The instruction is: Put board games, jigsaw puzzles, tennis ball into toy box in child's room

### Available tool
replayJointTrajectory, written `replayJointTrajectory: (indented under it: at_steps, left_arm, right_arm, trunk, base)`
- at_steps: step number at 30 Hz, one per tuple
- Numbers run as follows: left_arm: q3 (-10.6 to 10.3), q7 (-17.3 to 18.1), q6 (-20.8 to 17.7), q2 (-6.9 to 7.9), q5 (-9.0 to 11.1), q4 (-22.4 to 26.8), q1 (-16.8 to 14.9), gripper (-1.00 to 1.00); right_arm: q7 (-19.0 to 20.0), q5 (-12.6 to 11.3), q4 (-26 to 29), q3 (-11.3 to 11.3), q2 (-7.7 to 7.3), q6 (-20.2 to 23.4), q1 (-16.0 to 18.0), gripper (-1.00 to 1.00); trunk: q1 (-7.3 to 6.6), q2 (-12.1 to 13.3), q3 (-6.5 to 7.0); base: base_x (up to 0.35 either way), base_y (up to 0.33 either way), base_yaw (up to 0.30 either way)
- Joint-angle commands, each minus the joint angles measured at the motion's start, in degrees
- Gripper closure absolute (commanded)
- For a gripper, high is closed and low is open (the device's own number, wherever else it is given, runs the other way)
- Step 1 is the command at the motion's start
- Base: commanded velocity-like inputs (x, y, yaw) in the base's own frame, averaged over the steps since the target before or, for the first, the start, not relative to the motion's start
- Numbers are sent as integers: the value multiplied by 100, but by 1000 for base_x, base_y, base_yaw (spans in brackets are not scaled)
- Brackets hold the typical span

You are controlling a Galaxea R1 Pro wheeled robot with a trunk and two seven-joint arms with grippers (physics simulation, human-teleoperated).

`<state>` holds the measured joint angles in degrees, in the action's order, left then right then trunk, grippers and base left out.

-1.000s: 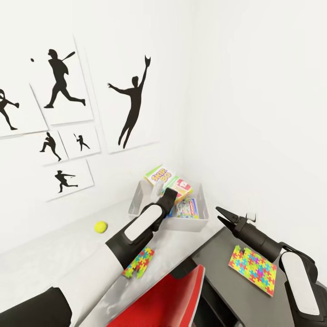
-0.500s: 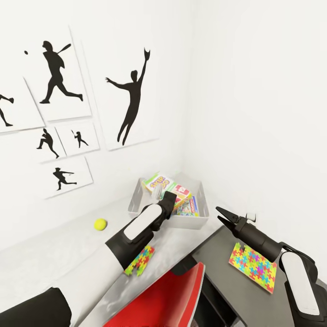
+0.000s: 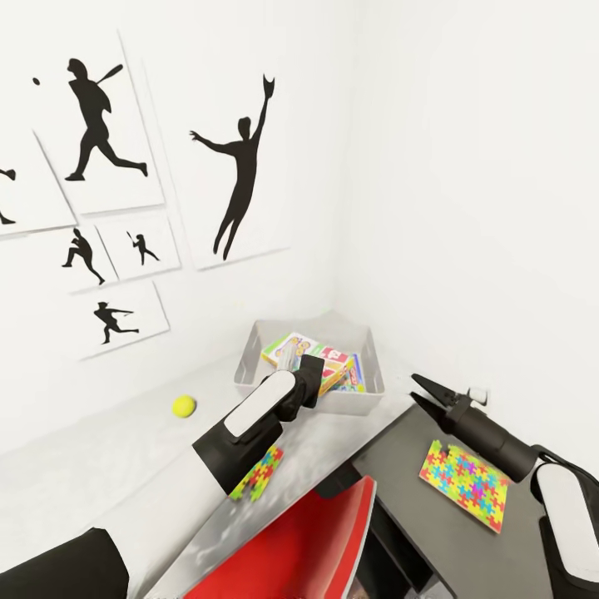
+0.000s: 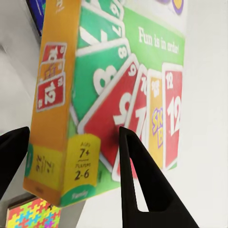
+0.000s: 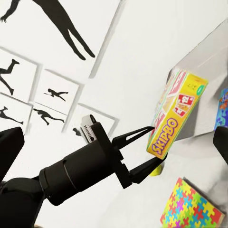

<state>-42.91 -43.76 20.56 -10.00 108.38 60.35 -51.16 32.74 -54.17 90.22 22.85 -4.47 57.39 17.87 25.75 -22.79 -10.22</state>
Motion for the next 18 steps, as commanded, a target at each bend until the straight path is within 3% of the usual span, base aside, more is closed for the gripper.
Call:
replayJointTrajectory:
  at_steps: [1,5,18]
  left_arm:
    - [-7,-25,21,0,12,6,-8,100]
    - [-14,32,24,0,8,15,-8,100]
    - [-41,78,21,0,-70,359,-14,100]
  right_arm:
    - [43,9,12,93,0,87,6,-100]
    - [55,-18,28,258,6,175,6,-100]
    - [57,-23,31,264,14,166,6,-100]
  trunk:
    - [3,-13,-22]
    - [3,-13,-59]
    - [3,-13,-178]
  base:
    - [0,0,56]
    - [0,0,64]
    - [0,0,75]
